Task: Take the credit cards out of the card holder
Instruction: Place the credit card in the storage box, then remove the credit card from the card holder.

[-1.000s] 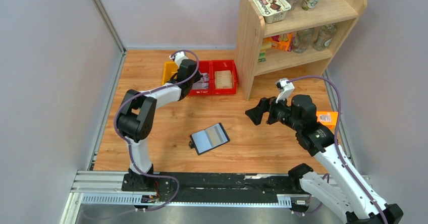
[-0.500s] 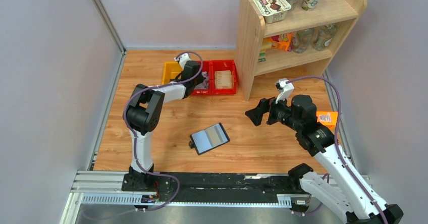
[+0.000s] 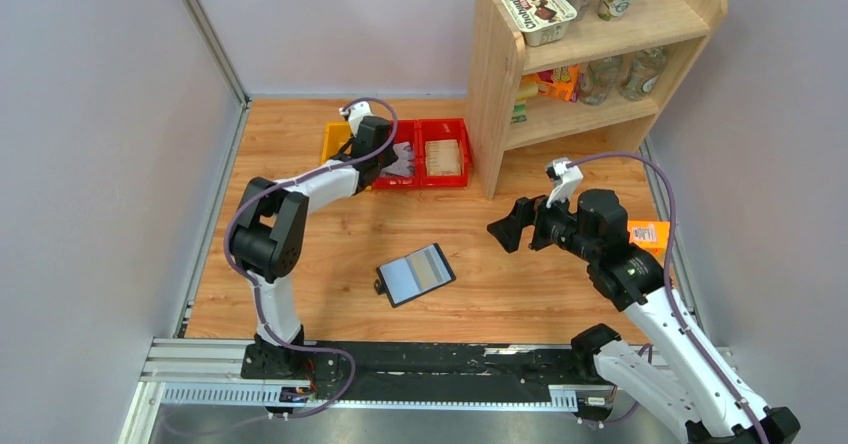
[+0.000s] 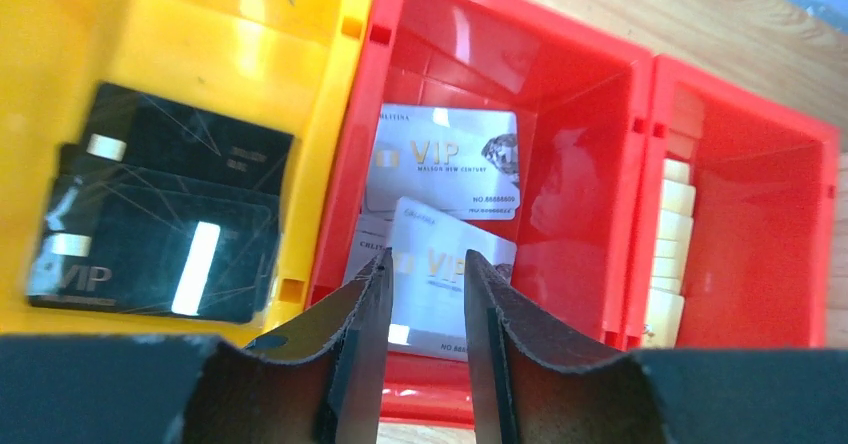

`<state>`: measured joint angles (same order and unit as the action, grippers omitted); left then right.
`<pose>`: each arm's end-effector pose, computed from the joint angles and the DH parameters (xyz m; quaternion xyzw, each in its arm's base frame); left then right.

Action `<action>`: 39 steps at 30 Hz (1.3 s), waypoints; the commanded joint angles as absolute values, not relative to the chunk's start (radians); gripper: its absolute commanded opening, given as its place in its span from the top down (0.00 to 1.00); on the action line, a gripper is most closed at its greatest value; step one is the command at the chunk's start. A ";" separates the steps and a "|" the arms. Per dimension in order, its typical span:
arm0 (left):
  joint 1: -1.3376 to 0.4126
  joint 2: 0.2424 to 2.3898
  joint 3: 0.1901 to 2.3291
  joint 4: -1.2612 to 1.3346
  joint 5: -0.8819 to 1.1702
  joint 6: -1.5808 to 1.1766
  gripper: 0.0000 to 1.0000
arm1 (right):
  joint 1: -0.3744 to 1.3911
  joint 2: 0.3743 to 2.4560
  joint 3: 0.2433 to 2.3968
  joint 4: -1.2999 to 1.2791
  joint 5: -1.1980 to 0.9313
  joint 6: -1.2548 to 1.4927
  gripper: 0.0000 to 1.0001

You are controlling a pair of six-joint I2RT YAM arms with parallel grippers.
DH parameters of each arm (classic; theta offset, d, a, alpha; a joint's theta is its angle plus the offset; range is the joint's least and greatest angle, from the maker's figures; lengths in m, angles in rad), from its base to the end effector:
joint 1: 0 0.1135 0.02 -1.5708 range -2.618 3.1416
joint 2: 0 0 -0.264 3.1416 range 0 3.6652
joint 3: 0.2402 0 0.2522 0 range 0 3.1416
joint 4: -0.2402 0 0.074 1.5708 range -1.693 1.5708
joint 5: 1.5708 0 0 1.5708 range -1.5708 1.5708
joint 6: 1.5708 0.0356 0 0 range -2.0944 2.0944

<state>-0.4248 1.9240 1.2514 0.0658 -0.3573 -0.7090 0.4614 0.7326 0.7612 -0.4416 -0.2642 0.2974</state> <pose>0.3955 -0.1653 0.1943 -0.2050 0.8515 -0.1122 0.4694 0.1446 0.0823 0.3135 -0.1398 0.8211 0.3033 0.4629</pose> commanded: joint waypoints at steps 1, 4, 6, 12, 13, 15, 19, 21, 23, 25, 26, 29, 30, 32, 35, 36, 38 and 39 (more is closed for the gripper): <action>-0.423 1.804 1.278 0.005 -0.408 -0.617 0.59 | 0.457 0.713 0.815 -0.471 -0.284 0.281 0.00; -0.436 1.757 1.272 -0.057 -0.422 -0.586 0.59 | 0.456 0.721 0.821 -0.489 -0.293 0.285 0.00; -0.454 1.709 1.256 -0.087 -0.431 -0.565 0.59 | 0.457 0.733 0.822 -0.500 -0.304 0.298 0.00; -0.555 1.490 1.178 -0.258 -0.387 -0.529 0.58 | 0.460 0.804 0.812 -0.483 -0.396 0.357 0.02; -0.587 1.467 1.164 -0.302 -0.380 -0.531 0.59 | 0.462 0.821 0.810 -0.476 -0.403 0.370 0.03; -0.647 1.395 1.126 -0.369 -0.364 -0.549 0.59 | 0.483 0.857 0.810 -0.471 -0.400 0.393 0.05; -0.756 1.272 1.051 -0.501 -0.316 -0.642 0.58 | 0.557 0.955 0.825 -0.463 -0.348 0.417 0.09; -0.811 1.215 1.009 -0.540 -0.301 -0.699 0.58 | 0.615 1.001 0.837 -0.459 -0.299 0.426 0.11; -0.863 1.175 0.959 -0.558 -0.296 -0.756 0.58 | 0.690 1.049 0.851 -0.457 -0.234 0.437 0.12; -0.902 1.149 0.898 -0.557 -0.296 -0.807 0.57 | 0.747 1.097 0.870 -0.450 -0.177 0.452 0.14; -0.910 1.143 0.885 -0.546 -0.295 -0.821 0.57 | 0.768 1.123 0.876 -0.446 -0.158 0.462 0.15; -0.923 1.124 0.832 -0.528 -0.290 -0.850 0.49 | 0.807 1.204 0.894 -0.423 -0.134 0.494 0.19; -0.925 1.124 0.825 -0.517 -0.288 -0.851 0.49 | 0.819 1.228 0.903 -0.423 -0.124 0.498 0.20; -0.925 1.124 0.810 -0.511 -0.288 -0.848 0.49 | 0.840 1.281 0.926 -0.426 -0.097 0.500 0.22; -0.925 1.140 0.787 -0.492 -0.282 -0.850 0.48 | 0.865 1.363 0.951 -0.433 -0.075 0.505 0.25; -0.925 1.141 0.781 -0.494 -0.275 -0.851 0.48 | 0.870 1.385 0.957 -0.431 -0.072 0.508 0.26; -0.923 1.154 0.764 -0.492 -0.269 -0.857 0.47 | 0.879 1.425 0.971 -0.425 -0.066 0.512 0.28; -0.925 1.163 0.750 -0.486 -0.264 -0.861 0.47 | 0.884 1.448 0.976 -0.420 -0.064 0.514 0.30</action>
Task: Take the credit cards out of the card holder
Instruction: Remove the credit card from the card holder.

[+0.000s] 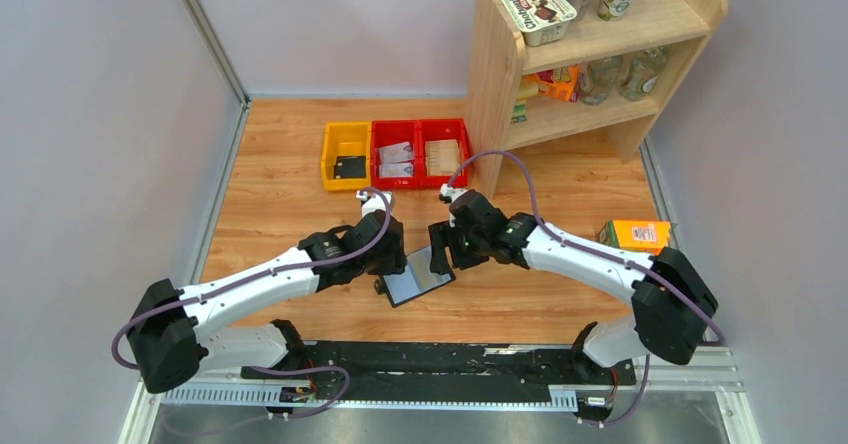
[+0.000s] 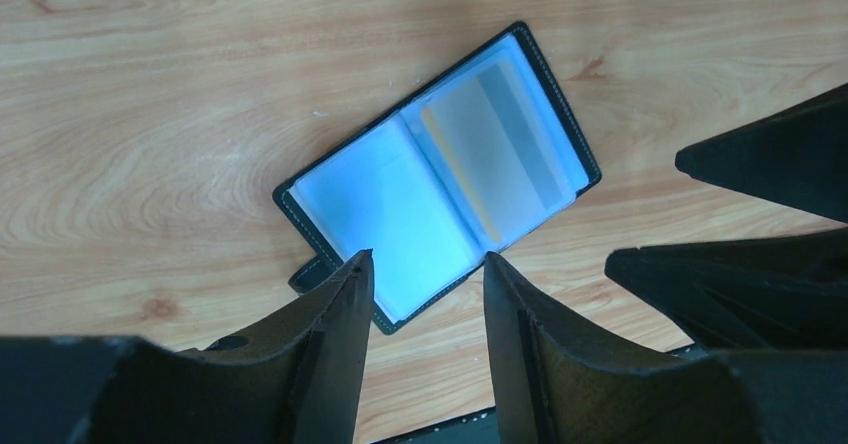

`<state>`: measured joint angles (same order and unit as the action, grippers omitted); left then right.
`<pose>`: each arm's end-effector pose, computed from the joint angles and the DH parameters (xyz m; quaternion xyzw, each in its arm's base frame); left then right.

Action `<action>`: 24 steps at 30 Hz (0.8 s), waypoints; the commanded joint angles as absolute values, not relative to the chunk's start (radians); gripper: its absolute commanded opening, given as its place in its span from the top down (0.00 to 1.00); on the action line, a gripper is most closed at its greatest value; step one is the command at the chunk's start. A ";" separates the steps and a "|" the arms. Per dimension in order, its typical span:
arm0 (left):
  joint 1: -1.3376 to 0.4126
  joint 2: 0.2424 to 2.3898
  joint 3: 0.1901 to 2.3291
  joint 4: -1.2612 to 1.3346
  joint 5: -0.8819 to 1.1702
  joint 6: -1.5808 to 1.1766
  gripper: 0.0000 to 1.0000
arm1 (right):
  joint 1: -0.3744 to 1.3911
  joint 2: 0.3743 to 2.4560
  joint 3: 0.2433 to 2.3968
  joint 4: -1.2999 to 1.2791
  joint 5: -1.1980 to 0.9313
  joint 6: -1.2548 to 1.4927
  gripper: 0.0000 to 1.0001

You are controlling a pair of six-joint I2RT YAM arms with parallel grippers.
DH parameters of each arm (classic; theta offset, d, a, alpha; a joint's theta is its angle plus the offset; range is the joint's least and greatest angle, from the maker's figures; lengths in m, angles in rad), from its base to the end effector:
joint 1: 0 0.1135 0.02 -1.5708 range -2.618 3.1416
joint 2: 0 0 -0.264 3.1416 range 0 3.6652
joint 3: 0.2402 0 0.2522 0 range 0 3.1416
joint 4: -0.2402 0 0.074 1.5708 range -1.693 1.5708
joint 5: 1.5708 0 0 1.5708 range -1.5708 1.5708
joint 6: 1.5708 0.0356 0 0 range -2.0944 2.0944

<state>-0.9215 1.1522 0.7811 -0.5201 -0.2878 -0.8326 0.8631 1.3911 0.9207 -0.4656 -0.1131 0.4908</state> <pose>0.1475 -0.1776 0.2377 -0.0063 0.9343 -0.1672 0.3149 0.1811 0.2178 0.2276 -0.1929 0.9289 0.2370 0.2093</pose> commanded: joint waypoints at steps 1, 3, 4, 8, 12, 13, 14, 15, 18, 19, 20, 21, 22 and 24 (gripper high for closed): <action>-0.925 1.167 0.743 -0.485 -0.259 -0.867 0.47 | 0.888 1.465 0.985 -0.422 -0.063 0.515 0.32; -0.925 1.183 0.715 -0.471 -0.249 -0.874 0.47 | 0.896 1.502 1.002 -0.419 -0.058 0.517 0.36; -0.923 1.187 0.706 -0.460 -0.244 -0.879 0.47 | 0.899 1.518 1.008 -0.419 -0.057 0.517 0.39; -0.925 1.204 0.663 -0.433 -0.235 -0.899 0.38 | 0.902 1.588 1.031 -0.420 -0.055 0.517 0.46; -0.923 1.220 0.629 -0.405 -0.222 -0.923 0.38 | 0.907 1.624 1.039 -0.420 -0.043 0.523 0.48; -0.925 1.226 0.621 -0.400 -0.222 -0.930 0.38 | 0.905 1.634 1.039 -0.419 -0.037 0.525 0.48; -0.923 1.227 0.617 -0.399 -0.224 -0.936 0.38 | 0.907 1.640 1.035 -0.417 -0.037 0.525 0.48; -0.923 1.232 0.614 -0.402 -0.224 -0.940 0.38 | 0.907 1.647 1.034 -0.414 -0.037 0.526 0.49; -0.925 1.241 0.603 -0.406 -0.225 -0.956 0.39 | 0.905 1.670 1.029 -0.408 -0.049 0.528 0.49; -0.925 1.243 0.601 -0.410 -0.227 -0.962 0.39 | 0.908 1.677 1.026 -0.402 -0.057 0.529 0.50; -0.925 1.244 0.597 -0.410 -0.227 -0.963 0.41 | 0.908 1.681 1.025 -0.399 -0.063 0.531 0.50; -0.925 1.247 0.597 -0.407 -0.227 -0.968 0.41 | 0.908 1.684 1.022 -0.394 -0.067 0.532 0.50; -0.925 1.249 0.595 -0.405 -0.226 -0.968 0.43 | 0.908 1.687 1.022 -0.391 -0.067 0.534 0.50; -0.923 1.255 0.592 -0.405 -0.224 -0.971 0.45 | 0.908 1.697 1.019 -0.387 -0.068 0.532 0.50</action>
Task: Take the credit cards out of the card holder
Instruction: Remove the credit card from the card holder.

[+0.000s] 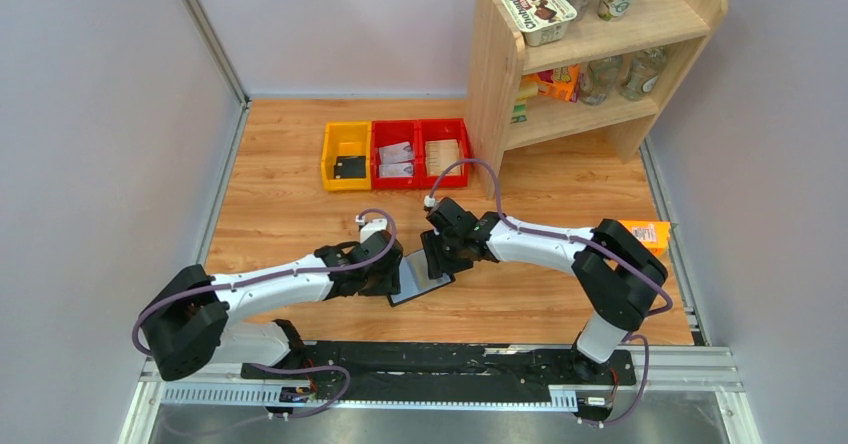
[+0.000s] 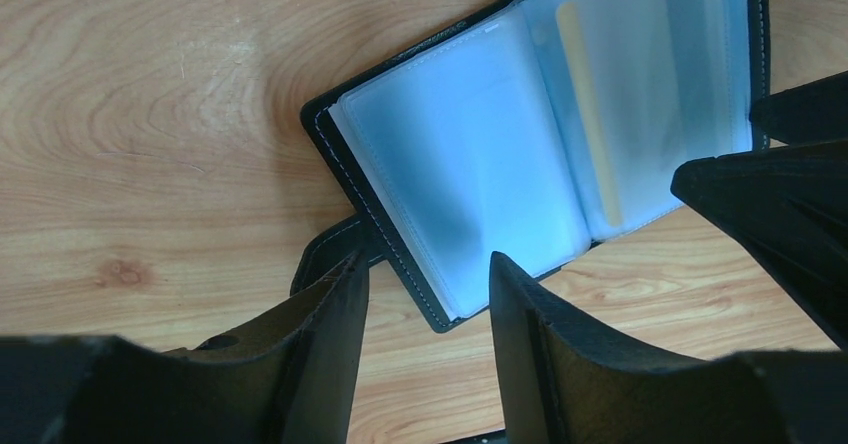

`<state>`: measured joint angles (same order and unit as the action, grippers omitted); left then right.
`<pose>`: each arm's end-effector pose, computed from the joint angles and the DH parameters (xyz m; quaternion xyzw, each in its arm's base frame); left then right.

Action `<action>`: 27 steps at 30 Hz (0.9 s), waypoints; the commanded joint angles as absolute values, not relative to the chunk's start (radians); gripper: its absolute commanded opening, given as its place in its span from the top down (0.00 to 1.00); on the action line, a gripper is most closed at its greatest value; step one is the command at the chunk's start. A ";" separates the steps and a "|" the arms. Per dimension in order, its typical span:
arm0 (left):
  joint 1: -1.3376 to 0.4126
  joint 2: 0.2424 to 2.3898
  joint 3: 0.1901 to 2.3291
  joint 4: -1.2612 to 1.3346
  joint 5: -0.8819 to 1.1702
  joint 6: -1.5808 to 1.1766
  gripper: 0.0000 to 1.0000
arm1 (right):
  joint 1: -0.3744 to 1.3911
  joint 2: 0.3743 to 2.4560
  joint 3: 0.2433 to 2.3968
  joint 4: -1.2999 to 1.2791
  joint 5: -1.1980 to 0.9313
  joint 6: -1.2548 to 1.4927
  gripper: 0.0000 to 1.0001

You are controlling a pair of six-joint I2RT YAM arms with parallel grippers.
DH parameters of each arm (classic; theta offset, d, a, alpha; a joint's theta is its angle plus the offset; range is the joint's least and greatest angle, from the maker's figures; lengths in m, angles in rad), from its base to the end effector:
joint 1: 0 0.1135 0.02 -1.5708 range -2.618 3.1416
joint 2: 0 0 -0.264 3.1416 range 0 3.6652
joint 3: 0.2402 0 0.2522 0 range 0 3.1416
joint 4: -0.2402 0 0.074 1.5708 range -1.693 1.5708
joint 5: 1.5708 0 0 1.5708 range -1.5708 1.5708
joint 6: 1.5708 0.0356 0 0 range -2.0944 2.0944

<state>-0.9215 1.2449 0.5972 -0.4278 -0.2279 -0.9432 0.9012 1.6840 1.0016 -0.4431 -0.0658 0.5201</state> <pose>0.1386 -0.1693 0.1680 -0.0383 0.9628 -0.1299 0.2337 0.1998 0.2562 0.1690 -0.1917 0.9558 0.1683 0.1463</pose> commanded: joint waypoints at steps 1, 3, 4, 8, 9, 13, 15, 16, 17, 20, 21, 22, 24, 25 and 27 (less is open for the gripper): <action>-0.925 1.258 0.595 -0.405 -0.224 -0.971 0.46 | 0.908 1.700 1.019 -0.388 -0.071 0.531 0.51; -0.923 1.264 0.594 -0.402 -0.219 -0.971 0.47 | 0.908 1.701 1.017 -0.384 -0.084 0.532 0.53; -0.925 1.270 0.592 -0.399 -0.218 -0.971 0.48 | 0.908 1.700 1.016 -0.379 -0.090 0.532 0.53; -0.925 1.287 0.592 -0.387 -0.206 -0.971 0.53 | 0.908 1.680 1.014 -0.364 -0.129 0.534 0.56; -0.923 1.287 0.592 -0.384 -0.203 -0.971 0.54 | 0.910 1.672 1.012 -0.359 -0.132 0.532 0.57; -0.925 1.295 0.592 -0.379 -0.196 -0.969 0.55 | 0.910 1.663 1.019 -0.360 -0.149 0.528 0.59; -0.925 1.296 0.592 -0.376 -0.195 -0.969 0.55 | 0.910 1.660 1.017 -0.353 -0.161 0.528 0.60; -0.925 1.295 0.591 -0.377 -0.195 -0.969 0.55 | 0.910 1.660 1.016 -0.348 -0.170 0.528 0.60; -0.925 1.295 0.592 -0.376 -0.193 -0.969 0.55 | 0.910 1.658 1.014 -0.344 -0.176 0.529 0.60; -0.925 1.296 0.591 -0.373 -0.192 -0.971 0.55 | 0.910 1.658 1.017 -0.342 -0.184 0.529 0.61; -0.925 1.296 0.588 -0.371 -0.192 -0.971 0.55 | 0.910 1.657 1.019 -0.348 -0.167 0.534 0.60; -0.923 1.295 0.589 -0.373 -0.192 -0.971 0.55 | 0.910 1.654 1.020 -0.365 -0.135 0.538 0.59; -0.925 1.295 0.589 -0.373 -0.193 -0.971 0.55 | 0.908 1.649 1.025 -0.399 -0.062 0.545 0.55; -0.925 1.292 0.588 -0.373 -0.193 -0.973 0.55 | 0.910 1.646 1.026 -0.411 -0.031 0.542 0.53; -0.925 1.292 0.584 -0.373 -0.193 -0.974 0.55 | 0.910 1.649 1.028 -0.423 -0.012 0.538 0.49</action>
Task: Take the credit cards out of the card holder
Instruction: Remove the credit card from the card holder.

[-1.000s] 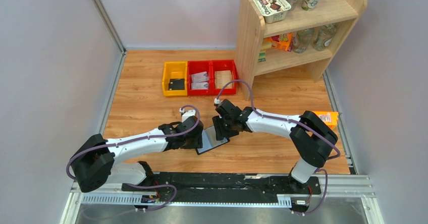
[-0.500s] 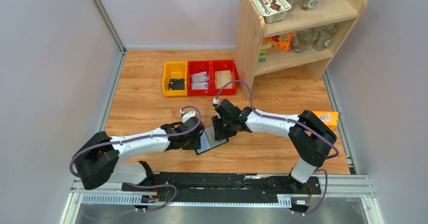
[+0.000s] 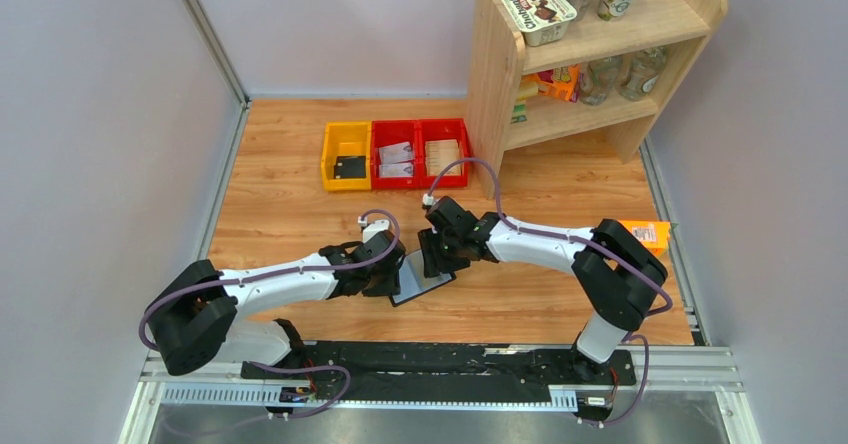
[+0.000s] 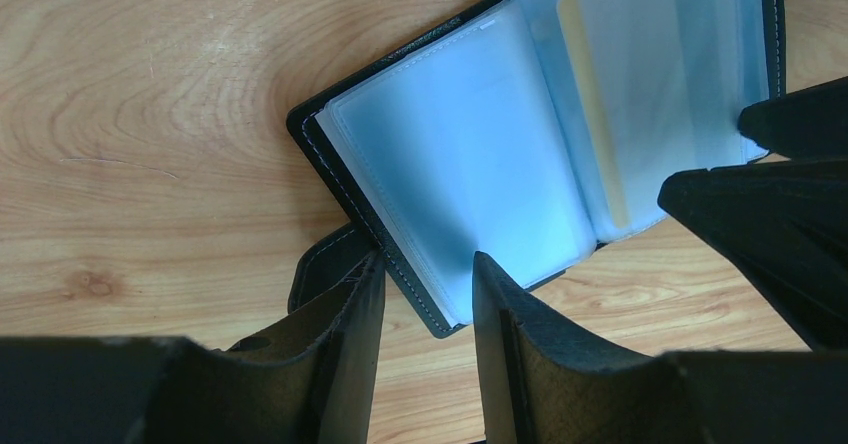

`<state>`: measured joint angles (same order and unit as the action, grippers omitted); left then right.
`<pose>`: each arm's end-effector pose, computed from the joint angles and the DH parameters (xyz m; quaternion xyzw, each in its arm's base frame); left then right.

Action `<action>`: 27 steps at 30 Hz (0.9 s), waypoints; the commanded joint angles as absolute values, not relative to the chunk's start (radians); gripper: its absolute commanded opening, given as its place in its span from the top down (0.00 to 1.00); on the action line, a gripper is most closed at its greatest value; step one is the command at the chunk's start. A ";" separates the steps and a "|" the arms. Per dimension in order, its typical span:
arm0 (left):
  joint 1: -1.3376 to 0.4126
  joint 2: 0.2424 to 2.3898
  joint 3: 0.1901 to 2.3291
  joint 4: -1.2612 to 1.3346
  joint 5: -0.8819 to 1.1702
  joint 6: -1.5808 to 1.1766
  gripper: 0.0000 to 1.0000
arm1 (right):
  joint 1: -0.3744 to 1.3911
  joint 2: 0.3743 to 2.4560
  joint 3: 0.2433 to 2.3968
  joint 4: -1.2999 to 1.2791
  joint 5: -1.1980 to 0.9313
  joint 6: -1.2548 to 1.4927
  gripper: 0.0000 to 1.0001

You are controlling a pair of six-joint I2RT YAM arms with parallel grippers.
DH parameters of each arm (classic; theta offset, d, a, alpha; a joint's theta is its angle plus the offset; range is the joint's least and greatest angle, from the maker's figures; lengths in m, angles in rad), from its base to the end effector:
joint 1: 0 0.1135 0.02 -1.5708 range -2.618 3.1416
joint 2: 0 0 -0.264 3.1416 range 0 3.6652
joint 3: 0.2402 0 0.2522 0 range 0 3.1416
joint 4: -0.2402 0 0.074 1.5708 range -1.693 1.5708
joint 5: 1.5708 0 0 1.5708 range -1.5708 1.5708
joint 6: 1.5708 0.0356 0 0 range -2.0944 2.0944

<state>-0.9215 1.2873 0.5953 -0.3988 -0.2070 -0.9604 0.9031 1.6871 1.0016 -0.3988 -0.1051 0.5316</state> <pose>0.1408 -0.1734 0.1603 -0.0433 0.9655 -0.1320 0.2204 0.2010 0.2610 0.1704 -0.1914 0.9502 0.1965 0.1477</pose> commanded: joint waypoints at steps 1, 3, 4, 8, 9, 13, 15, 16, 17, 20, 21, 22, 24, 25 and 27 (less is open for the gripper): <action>-0.923 1.292 0.586 -0.373 -0.193 -0.974 0.55 | 0.910 1.649 1.028 -0.429 -0.006 0.538 0.47; -0.923 1.292 0.584 -0.371 -0.193 -0.974 0.55 | 0.910 1.660 1.029 -0.426 -0.011 0.538 0.47; -0.923 1.293 0.584 -0.371 -0.193 -0.974 0.55 | 0.910 1.666 1.031 -0.423 -0.020 0.538 0.47; -0.923 1.295 0.589 -0.371 -0.190 -0.970 0.55 | 0.911 1.689 1.029 -0.407 -0.041 0.538 0.47; -0.925 1.296 0.588 -0.370 -0.190 -0.971 0.55 | 0.911 1.692 1.028 -0.400 -0.055 0.537 0.47; -0.925 1.305 0.591 -0.359 -0.181 -0.965 0.55 | 0.917 1.681 1.017 -0.362 -0.118 0.531 0.54; -0.925 1.312 0.592 -0.351 -0.173 -0.963 0.55 | 0.917 1.671 1.017 -0.350 -0.149 0.528 0.57; -0.925 1.313 0.592 -0.350 -0.169 -0.962 0.55 | 0.916 1.663 1.019 -0.342 -0.158 0.528 0.58; -0.925 1.321 0.594 -0.350 -0.167 -0.962 0.55 | 0.916 1.657 1.020 -0.341 -0.167 0.528 0.58; -0.923 1.325 0.594 -0.347 -0.163 -0.962 0.55 | 0.917 1.635 1.025 -0.333 -0.192 0.523 0.59; -0.922 1.325 0.595 -0.347 -0.164 -0.962 0.55 | 0.916 1.628 1.025 -0.325 -0.205 0.522 0.59; -0.923 1.325 0.595 -0.347 -0.164 -0.962 0.55 | 0.916 1.623 1.023 -0.321 -0.221 0.519 0.59; -0.925 1.325 0.595 -0.347 -0.164 -0.963 0.55 | 0.919 1.615 1.022 -0.305 -0.244 0.520 0.59; -0.925 1.325 0.595 -0.345 -0.164 -0.965 0.55 | 0.919 1.612 1.020 -0.299 -0.256 0.520 0.59; -0.923 1.322 0.591 -0.339 -0.163 -0.969 0.55 | 0.919 1.612 1.016 -0.284 -0.275 0.522 0.59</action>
<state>-0.9211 1.2984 0.5957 -0.3801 -0.1925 -0.9596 0.9089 1.6569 1.0016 -0.3672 -0.2039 0.5266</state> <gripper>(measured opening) 0.451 0.411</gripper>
